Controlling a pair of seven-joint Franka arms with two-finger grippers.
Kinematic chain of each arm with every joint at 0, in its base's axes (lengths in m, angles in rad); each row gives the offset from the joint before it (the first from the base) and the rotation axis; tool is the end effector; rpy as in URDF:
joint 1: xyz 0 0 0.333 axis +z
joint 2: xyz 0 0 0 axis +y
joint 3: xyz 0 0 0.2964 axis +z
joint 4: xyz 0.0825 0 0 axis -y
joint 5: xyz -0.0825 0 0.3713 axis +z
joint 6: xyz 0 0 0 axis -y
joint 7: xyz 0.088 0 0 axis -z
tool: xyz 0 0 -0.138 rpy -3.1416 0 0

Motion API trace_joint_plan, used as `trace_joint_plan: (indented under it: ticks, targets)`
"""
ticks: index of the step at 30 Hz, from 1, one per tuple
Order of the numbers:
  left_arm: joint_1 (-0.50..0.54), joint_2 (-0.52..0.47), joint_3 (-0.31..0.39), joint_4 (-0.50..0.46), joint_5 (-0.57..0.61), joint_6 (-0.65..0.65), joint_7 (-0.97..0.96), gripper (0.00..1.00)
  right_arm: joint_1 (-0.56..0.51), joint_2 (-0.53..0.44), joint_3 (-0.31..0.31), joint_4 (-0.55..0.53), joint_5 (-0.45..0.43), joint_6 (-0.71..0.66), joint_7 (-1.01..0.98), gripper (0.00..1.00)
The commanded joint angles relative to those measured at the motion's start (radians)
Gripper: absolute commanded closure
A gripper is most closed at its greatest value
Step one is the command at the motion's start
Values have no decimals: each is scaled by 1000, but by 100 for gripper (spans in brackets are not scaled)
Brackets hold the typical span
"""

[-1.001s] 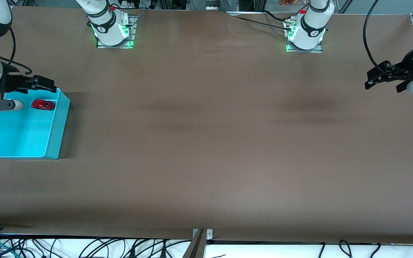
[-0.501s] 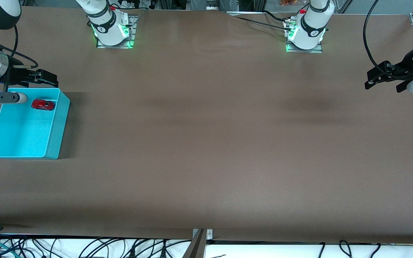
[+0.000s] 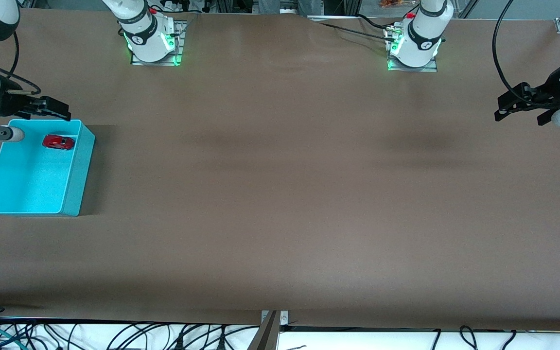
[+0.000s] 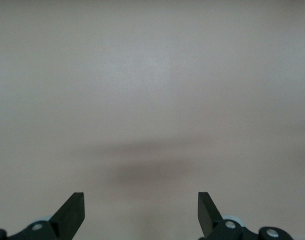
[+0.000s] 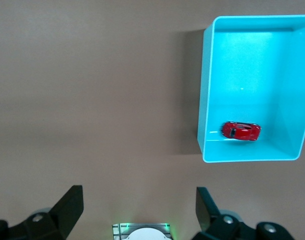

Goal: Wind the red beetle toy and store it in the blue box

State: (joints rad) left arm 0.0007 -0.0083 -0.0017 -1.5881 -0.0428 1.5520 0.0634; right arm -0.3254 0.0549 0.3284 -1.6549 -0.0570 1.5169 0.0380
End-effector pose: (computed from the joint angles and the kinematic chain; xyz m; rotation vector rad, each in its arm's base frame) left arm 0.5362 -0.0065 0.5690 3.0961 -0.1001 -0.0410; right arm 0.5373 -0.0098 0.5040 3.0842 -0.0485 -0.2925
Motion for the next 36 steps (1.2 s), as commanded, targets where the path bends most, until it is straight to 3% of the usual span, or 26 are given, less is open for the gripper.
trace_joint_plan:
  ticks: [1,8,36]
  targets:
    - [4,-21,-8,-18,17,13,-4,0,184,-27,-173,-29,-7,22,7,0]
    - [4,-21,-6,-18,17,13,-4,0,290,-27,-288,-31,-4,26,7,0]
    - [4,-21,-6,-18,17,13,-4,0,282,-6,-292,1,2,23,-18,0]
